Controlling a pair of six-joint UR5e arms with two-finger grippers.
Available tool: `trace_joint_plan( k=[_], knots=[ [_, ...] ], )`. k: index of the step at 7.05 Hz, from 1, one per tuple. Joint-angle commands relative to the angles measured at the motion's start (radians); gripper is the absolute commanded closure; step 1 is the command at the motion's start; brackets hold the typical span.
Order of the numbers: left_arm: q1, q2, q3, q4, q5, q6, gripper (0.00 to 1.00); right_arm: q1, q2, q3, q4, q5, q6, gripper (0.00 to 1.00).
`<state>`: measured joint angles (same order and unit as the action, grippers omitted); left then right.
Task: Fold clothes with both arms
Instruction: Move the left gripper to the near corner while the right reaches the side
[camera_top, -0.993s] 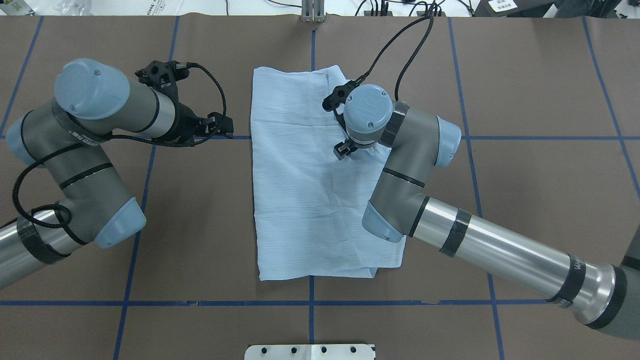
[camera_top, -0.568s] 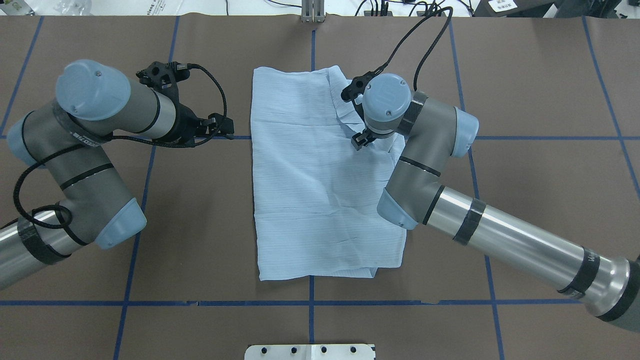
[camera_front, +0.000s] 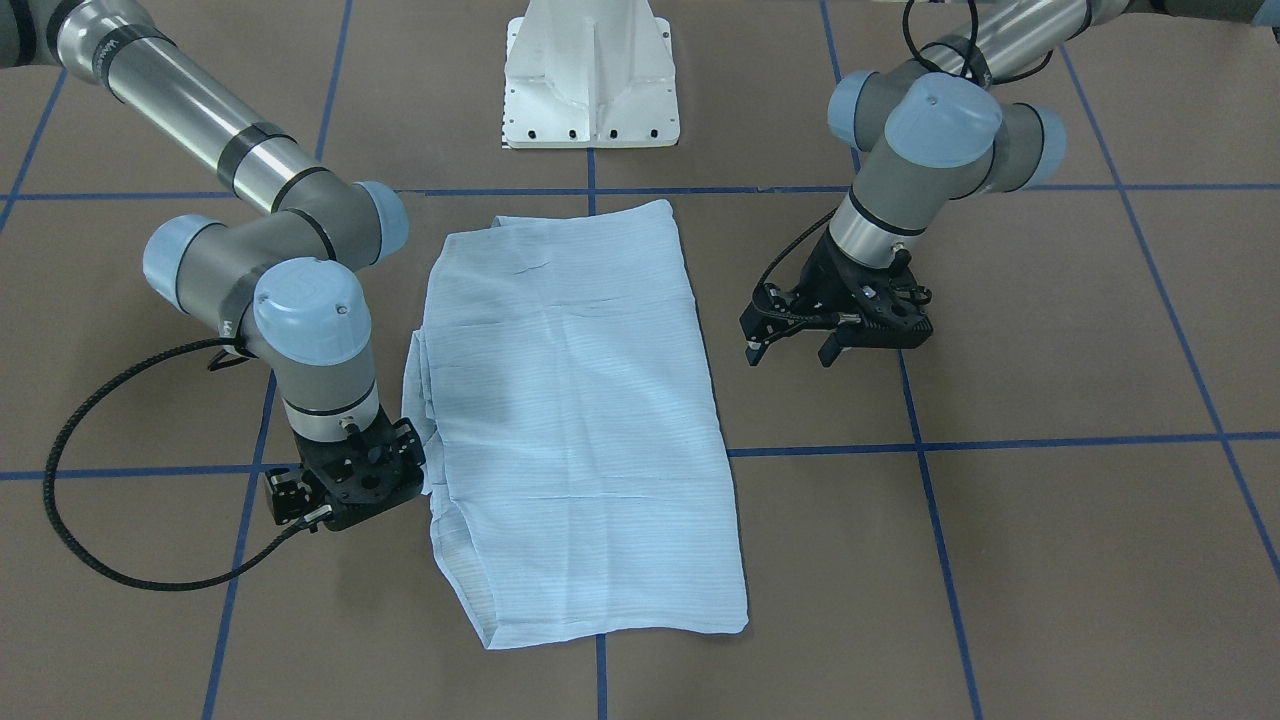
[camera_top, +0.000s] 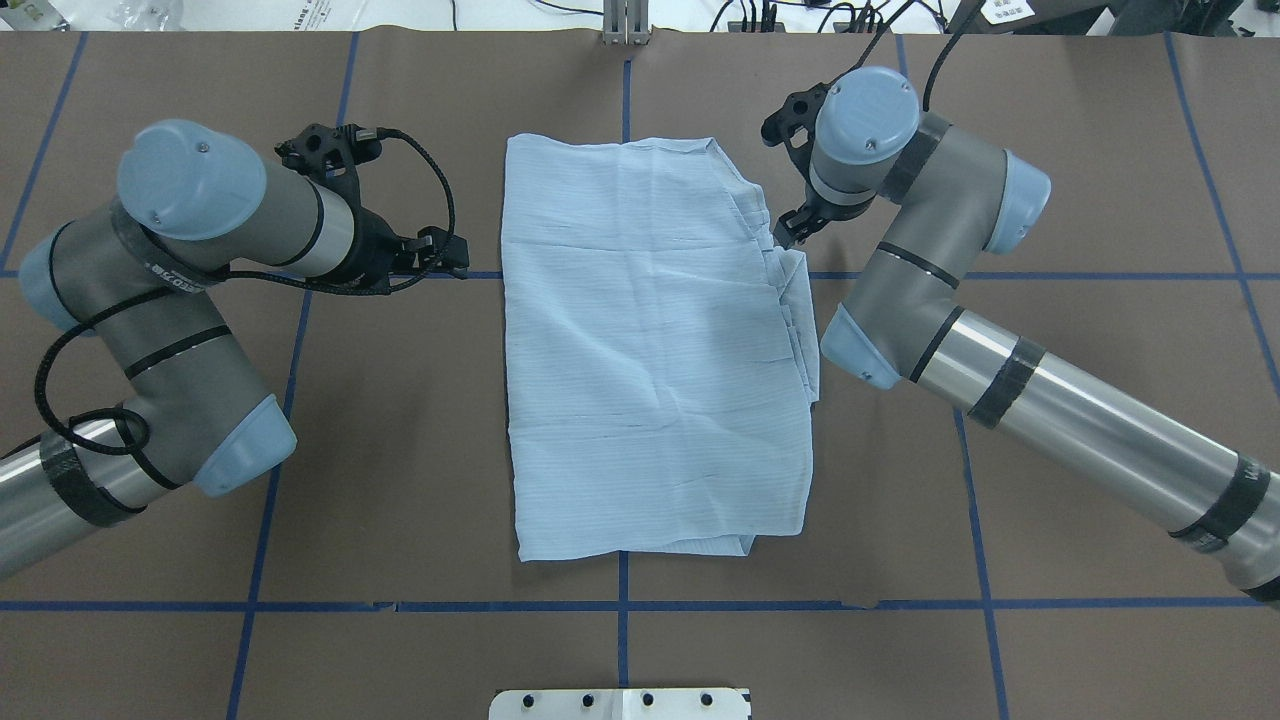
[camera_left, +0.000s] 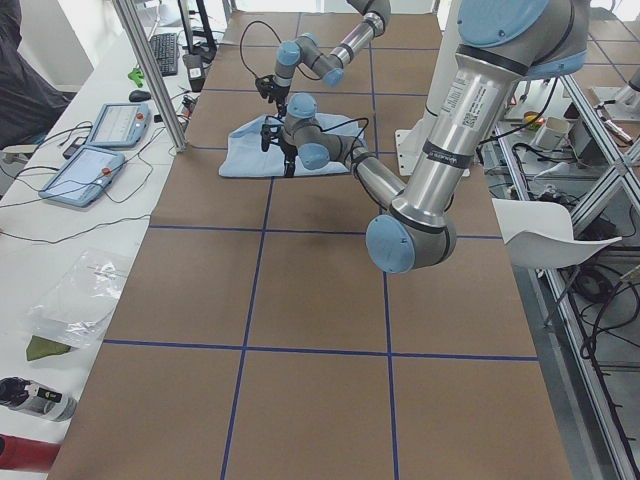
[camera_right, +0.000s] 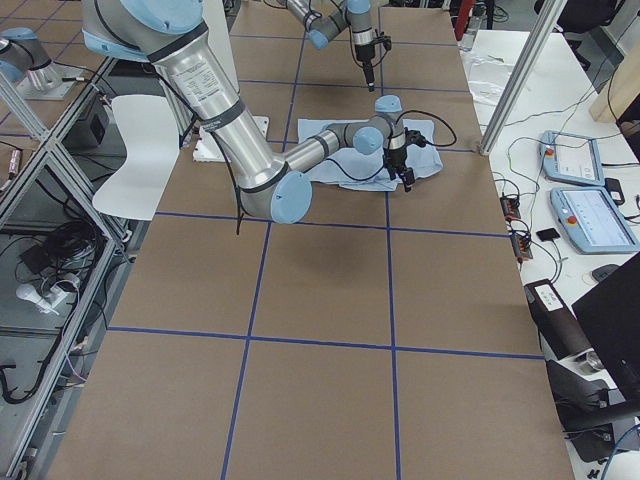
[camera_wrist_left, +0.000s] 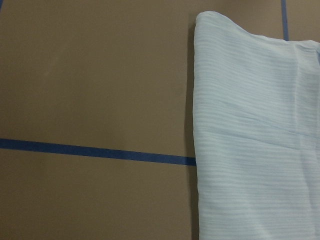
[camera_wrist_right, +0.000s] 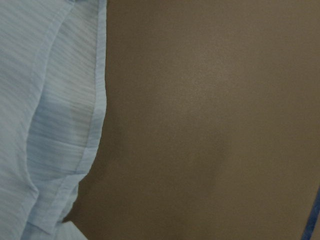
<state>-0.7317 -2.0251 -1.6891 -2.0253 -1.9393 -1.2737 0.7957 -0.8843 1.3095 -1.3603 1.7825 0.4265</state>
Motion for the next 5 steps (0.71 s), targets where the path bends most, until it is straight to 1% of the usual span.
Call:
trace_joint_plan(
  k=[1,2,3,4,5],
  knots=[
    [0.003,-0.007,-0.003,-0.001,-0.001,-0.006,0.00,0.031,-0.018,0.068,0.000,0.108,-0.002,0.00],
    [0.044,-0.007,-0.010,-0.003,-0.001,-0.044,0.00,0.031,-0.075,0.149,-0.002,0.161,0.006,0.00],
    [0.099,-0.012,-0.033,-0.015,-0.001,-0.153,0.00,0.033,-0.153,0.268,-0.012,0.231,0.071,0.00],
    [0.148,-0.009,-0.085,-0.018,0.000,-0.223,0.00,0.033,-0.223,0.346,-0.013,0.315,0.151,0.00],
    [0.196,-0.004,-0.134,-0.010,0.008,-0.302,0.00,0.034,-0.278,0.411,-0.013,0.324,0.199,0.00]
  ],
)
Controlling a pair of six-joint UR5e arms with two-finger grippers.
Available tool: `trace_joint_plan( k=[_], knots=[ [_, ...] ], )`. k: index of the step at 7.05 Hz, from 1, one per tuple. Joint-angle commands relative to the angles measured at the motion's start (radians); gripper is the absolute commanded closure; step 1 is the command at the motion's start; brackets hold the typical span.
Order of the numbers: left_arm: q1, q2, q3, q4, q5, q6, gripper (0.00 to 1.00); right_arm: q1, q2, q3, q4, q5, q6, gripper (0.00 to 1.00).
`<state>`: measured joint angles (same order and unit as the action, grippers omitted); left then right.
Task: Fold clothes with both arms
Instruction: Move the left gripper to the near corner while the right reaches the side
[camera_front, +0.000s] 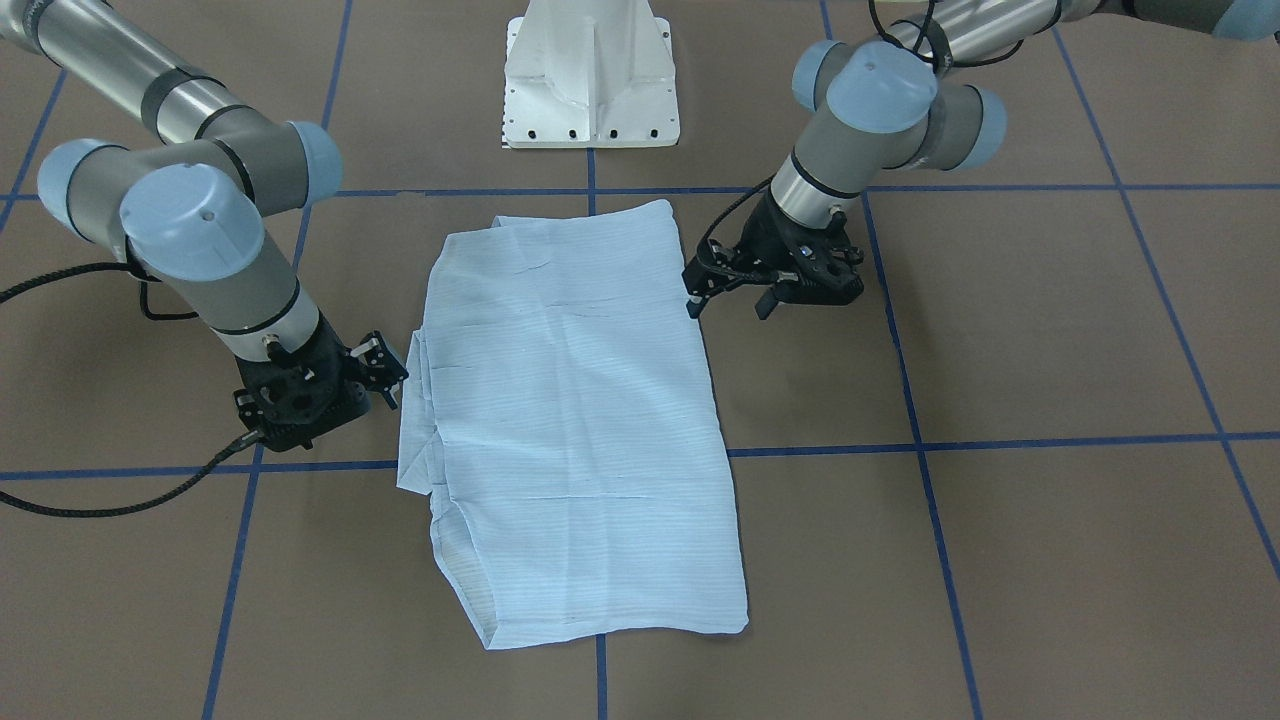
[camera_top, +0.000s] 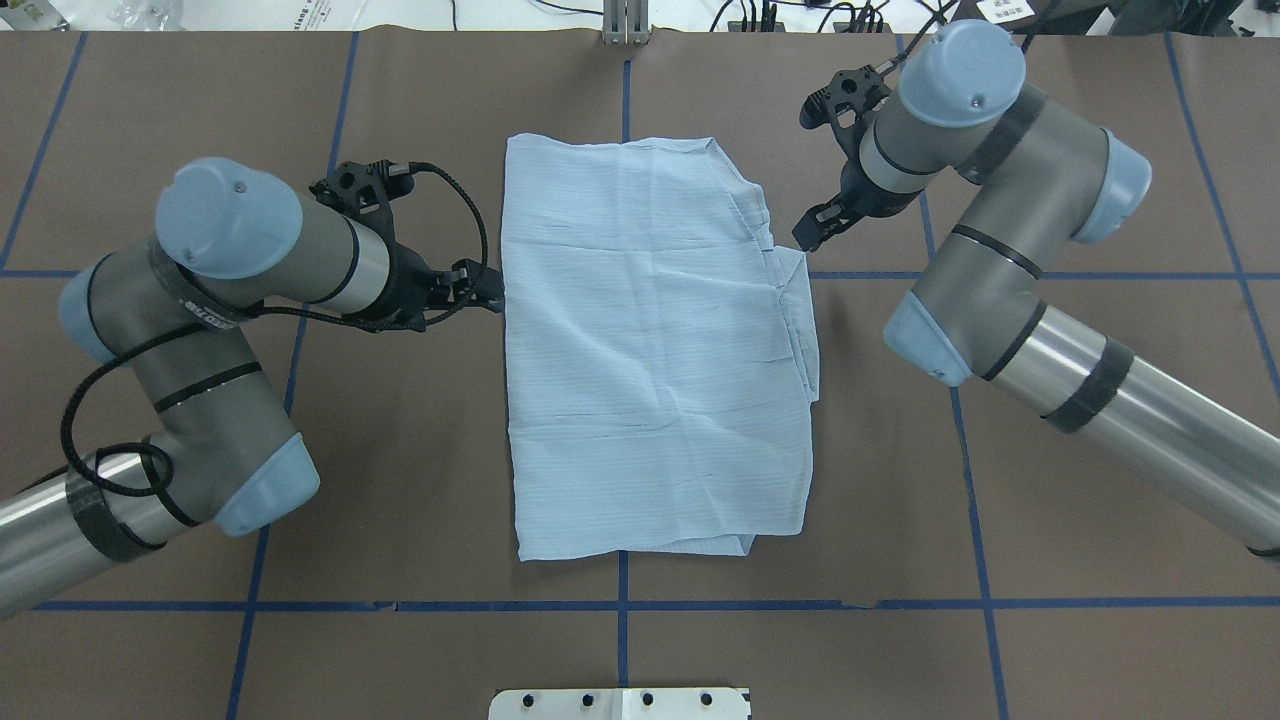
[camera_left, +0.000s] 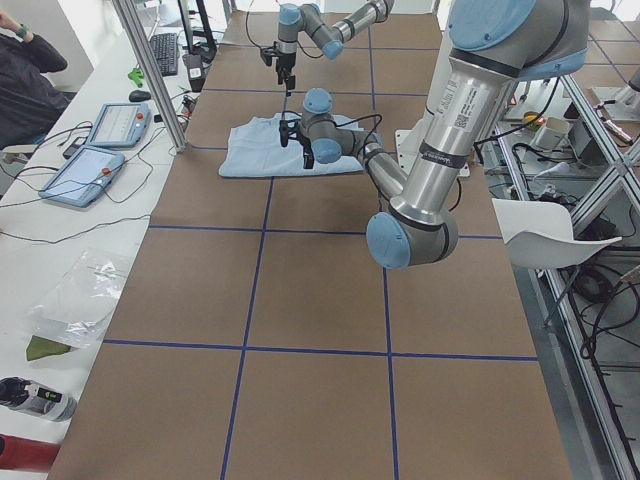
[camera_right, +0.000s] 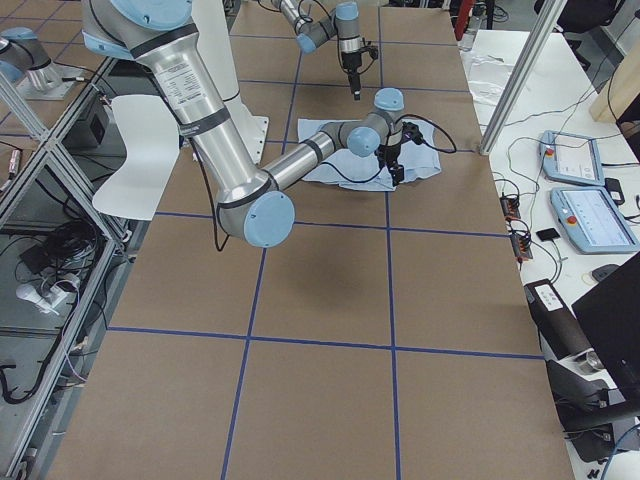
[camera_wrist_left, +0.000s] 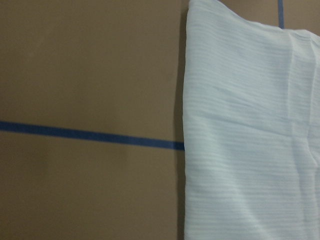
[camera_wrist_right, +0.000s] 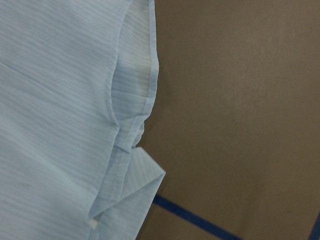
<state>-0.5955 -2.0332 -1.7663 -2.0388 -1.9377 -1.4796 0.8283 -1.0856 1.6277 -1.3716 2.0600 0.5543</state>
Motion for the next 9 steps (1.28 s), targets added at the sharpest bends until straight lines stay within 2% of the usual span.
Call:
trace_joint_plan(
  k=[1,3,6,8,9],
  knots=[
    [0.109,0.010,-0.079,0.005,0.014,-0.154,0.01,-0.001,-0.126,0.153,0.000,0.052,0.141,0.00],
    [0.239,0.042,-0.076,0.014,0.122,-0.195,0.06,-0.021,-0.149,0.190,0.011,0.116,0.292,0.00],
    [0.315,0.045,-0.077,0.060,0.132,-0.246,0.16,-0.044,-0.149,0.218,0.012,0.112,0.346,0.00],
    [0.325,0.036,-0.074,0.106,0.132,-0.252,0.24,-0.044,-0.149,0.219,0.012,0.112,0.348,0.00],
    [0.325,0.039,-0.071,0.106,0.132,-0.252,0.26,-0.044,-0.149,0.221,0.012,0.112,0.348,0.00]
  ],
)
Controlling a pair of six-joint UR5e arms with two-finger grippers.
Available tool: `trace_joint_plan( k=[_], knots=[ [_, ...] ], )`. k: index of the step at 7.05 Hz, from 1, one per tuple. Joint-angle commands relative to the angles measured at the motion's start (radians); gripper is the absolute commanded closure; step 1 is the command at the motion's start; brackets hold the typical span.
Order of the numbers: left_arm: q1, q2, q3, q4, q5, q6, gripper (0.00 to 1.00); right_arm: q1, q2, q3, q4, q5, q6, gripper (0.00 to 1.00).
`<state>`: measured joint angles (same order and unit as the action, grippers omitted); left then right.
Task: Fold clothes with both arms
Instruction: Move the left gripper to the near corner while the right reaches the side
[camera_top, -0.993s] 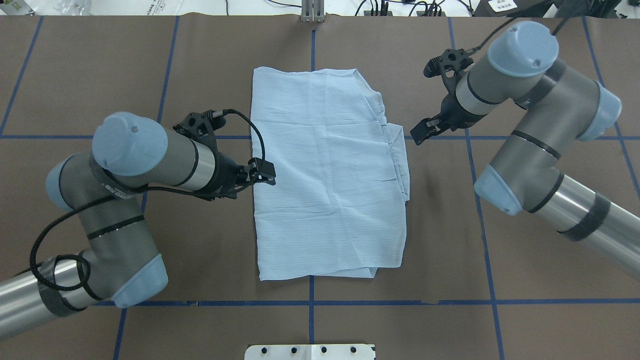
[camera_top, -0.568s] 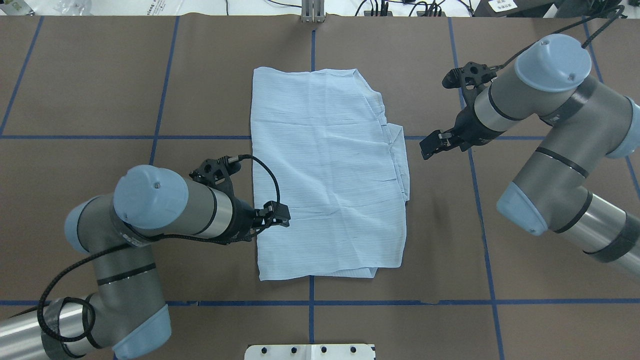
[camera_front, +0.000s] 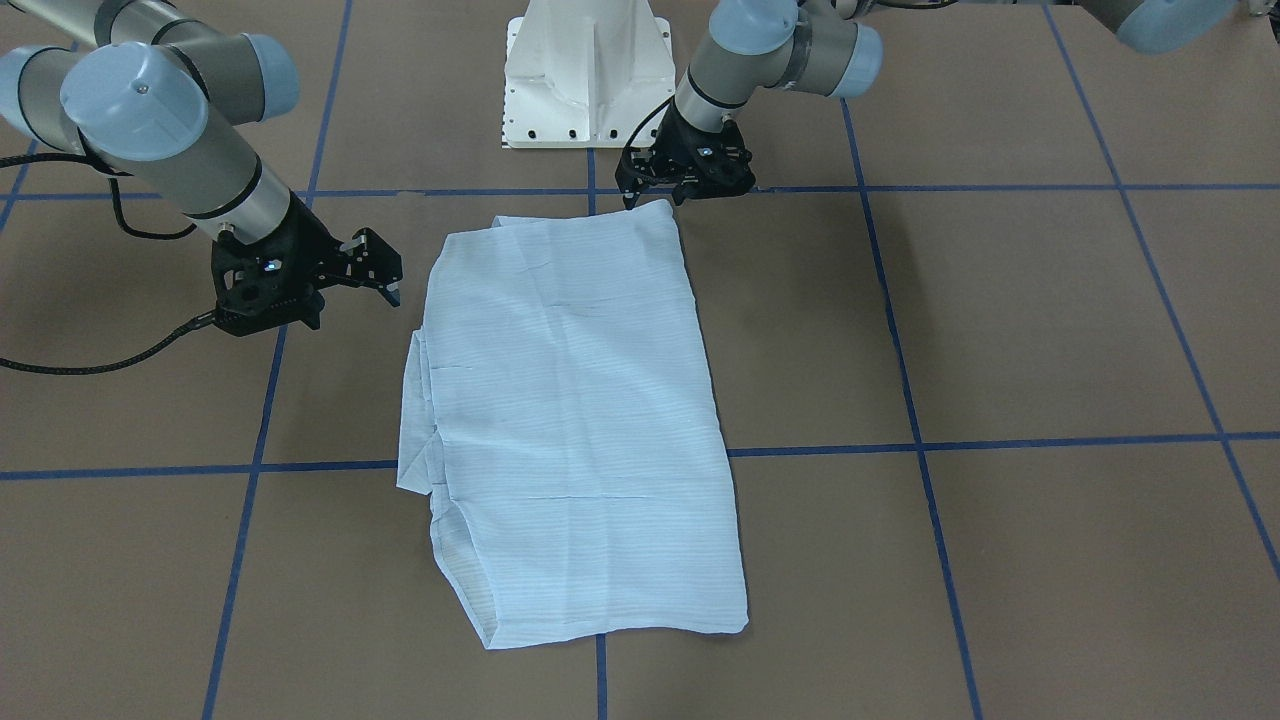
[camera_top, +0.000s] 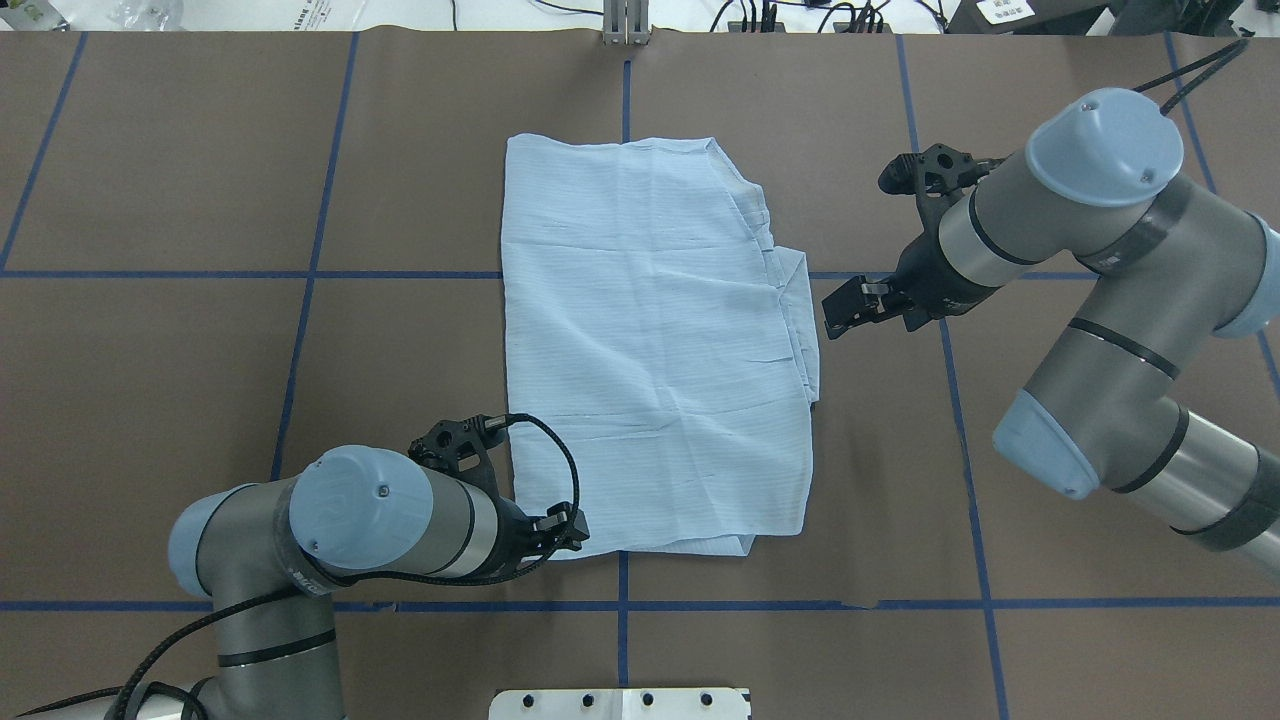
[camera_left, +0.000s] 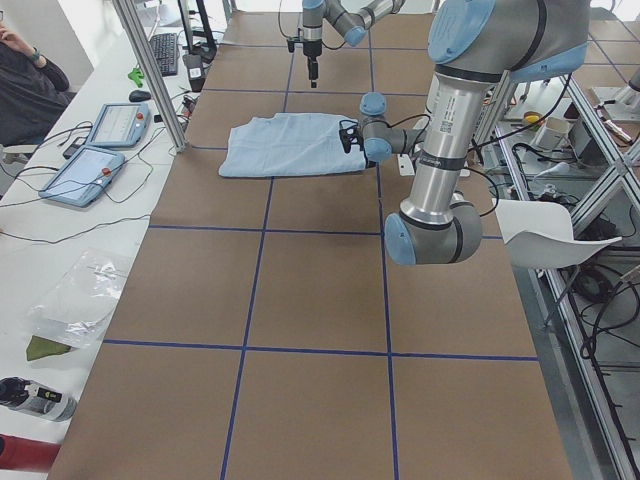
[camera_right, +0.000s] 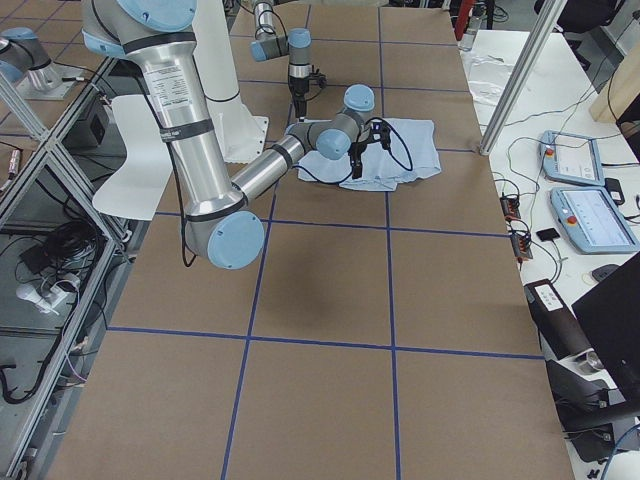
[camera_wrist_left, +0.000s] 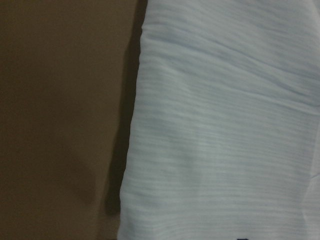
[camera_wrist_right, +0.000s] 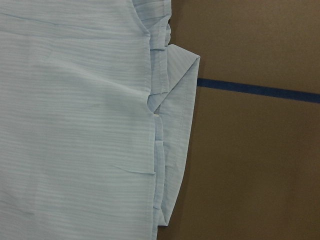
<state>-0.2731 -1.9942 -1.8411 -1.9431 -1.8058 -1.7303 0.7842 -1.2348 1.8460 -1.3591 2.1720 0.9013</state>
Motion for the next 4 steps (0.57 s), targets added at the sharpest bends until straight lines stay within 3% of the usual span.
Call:
trace_joint_plan(
  k=[1,3,4],
  knots=[
    [0.003,0.000,0.009,0.010,0.000,0.000,0.26,0.000,0.000,0.002,0.000,0.000,0.001,0.00],
    [0.005,-0.003,0.014,0.023,0.000,-0.002,0.31,0.000,0.000,0.002,0.000,0.002,0.001,0.00],
    [0.005,-0.005,0.014,0.024,0.002,-0.002,0.39,0.000,-0.002,0.002,-0.002,0.002,0.001,0.00]
  ],
)
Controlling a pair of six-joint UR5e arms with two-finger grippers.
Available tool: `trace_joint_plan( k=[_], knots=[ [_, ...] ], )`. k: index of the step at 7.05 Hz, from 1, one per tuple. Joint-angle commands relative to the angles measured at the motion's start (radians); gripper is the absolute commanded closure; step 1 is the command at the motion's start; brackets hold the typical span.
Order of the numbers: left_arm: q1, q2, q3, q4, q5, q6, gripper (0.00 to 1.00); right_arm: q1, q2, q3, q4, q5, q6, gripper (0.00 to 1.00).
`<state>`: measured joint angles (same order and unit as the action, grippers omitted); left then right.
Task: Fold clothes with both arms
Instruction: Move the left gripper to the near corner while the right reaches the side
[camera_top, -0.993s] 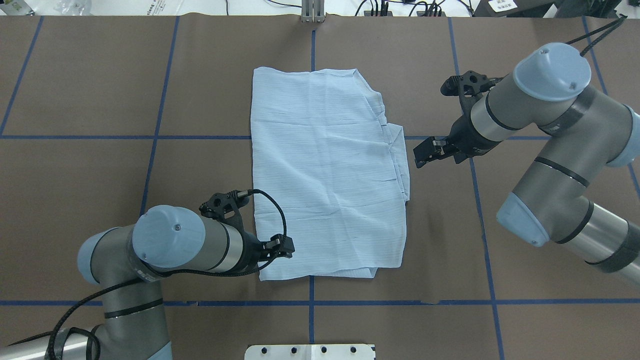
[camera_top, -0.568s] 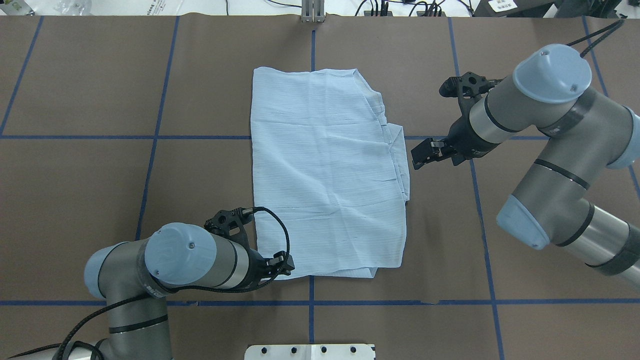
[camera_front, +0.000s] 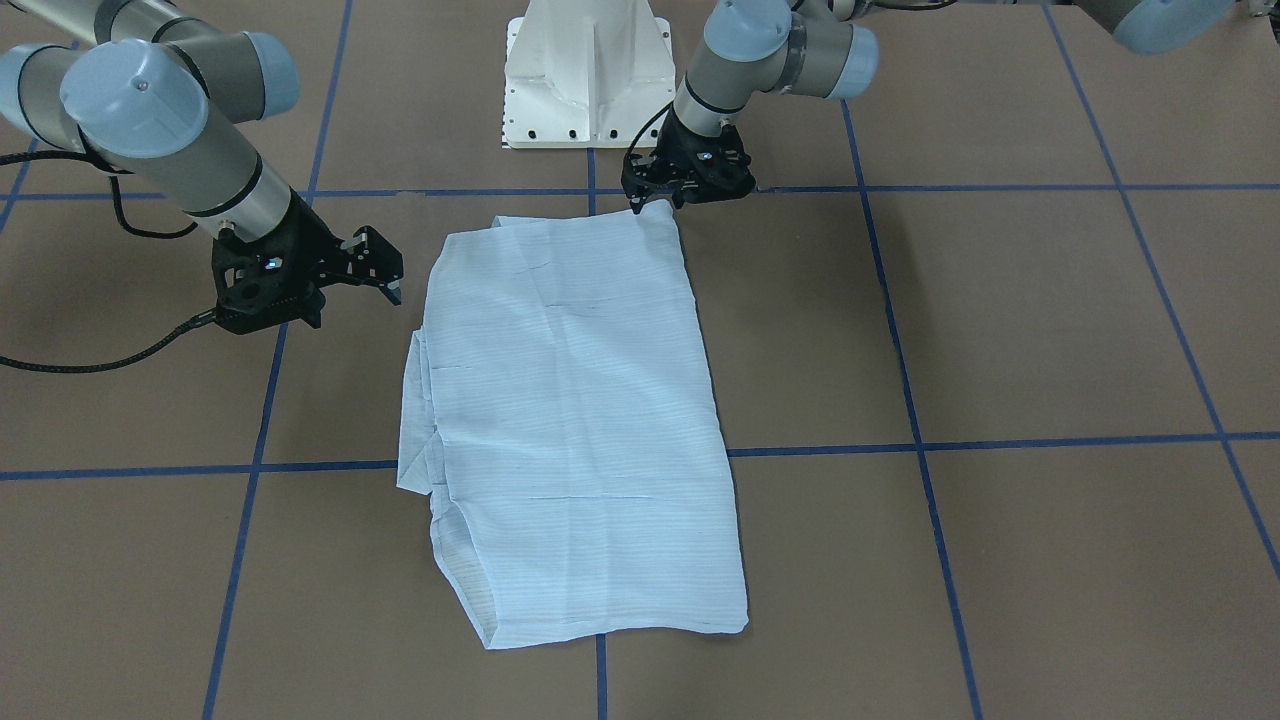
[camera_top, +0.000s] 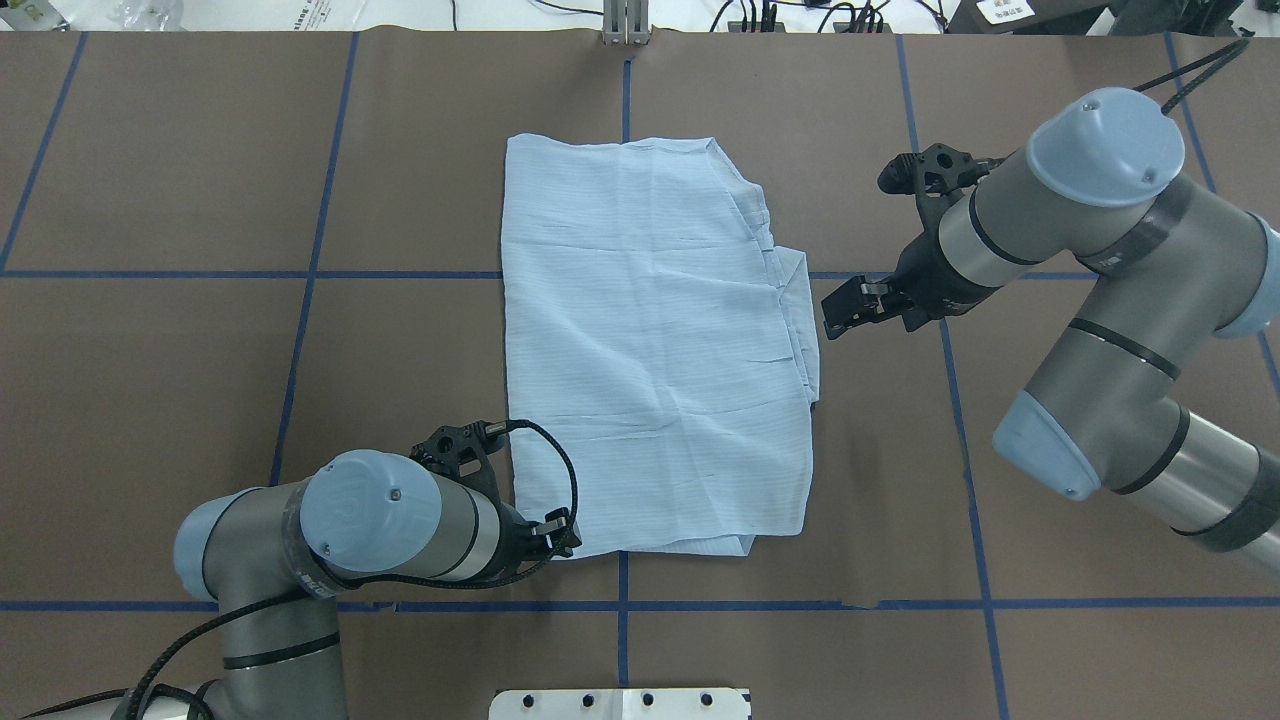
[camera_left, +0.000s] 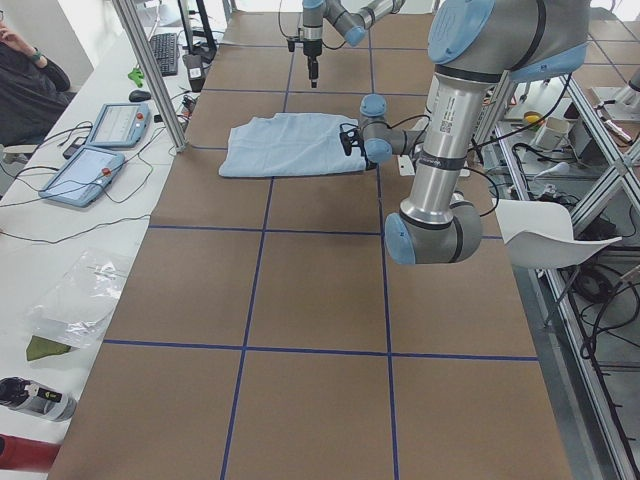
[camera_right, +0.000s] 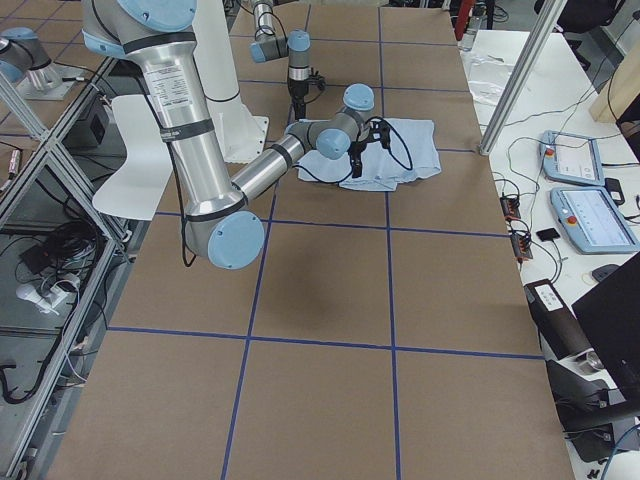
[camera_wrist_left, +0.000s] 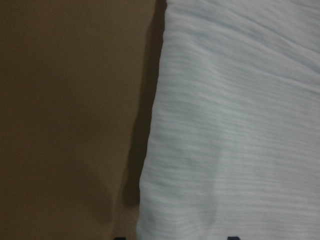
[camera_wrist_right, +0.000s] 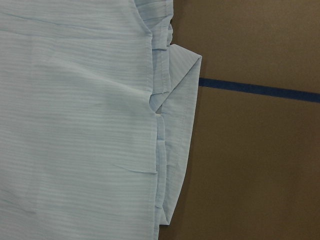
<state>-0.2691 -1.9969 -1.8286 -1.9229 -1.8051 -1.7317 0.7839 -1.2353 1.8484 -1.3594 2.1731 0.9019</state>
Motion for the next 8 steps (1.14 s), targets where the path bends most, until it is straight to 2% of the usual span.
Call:
trace_joint_plan(
  k=[1,3,4,5,6,8],
  knots=[
    [0.001,-0.002,0.002,0.005,0.001,0.000,0.46,0.000,-0.001,0.000,-0.001,0.001,0.000,0.00],
    [-0.005,-0.003,0.006,0.005,0.001,0.000,0.51,0.000,-0.001,0.000,-0.001,0.001,0.000,0.00],
    [-0.009,-0.003,0.011,0.005,0.001,0.000,0.61,0.000,-0.006,0.000,-0.001,0.001,0.000,0.00],
    [-0.012,-0.003,0.009,0.007,0.001,0.000,0.85,0.000,-0.007,0.002,-0.001,0.001,0.000,0.00],
    [-0.015,-0.003,0.002,0.022,0.001,0.000,1.00,-0.003,-0.009,0.005,-0.001,-0.001,0.014,0.00],
    [-0.027,-0.005,-0.017,0.024,-0.002,0.003,1.00,-0.056,-0.006,0.028,0.000,-0.015,0.157,0.00]
  ],
)
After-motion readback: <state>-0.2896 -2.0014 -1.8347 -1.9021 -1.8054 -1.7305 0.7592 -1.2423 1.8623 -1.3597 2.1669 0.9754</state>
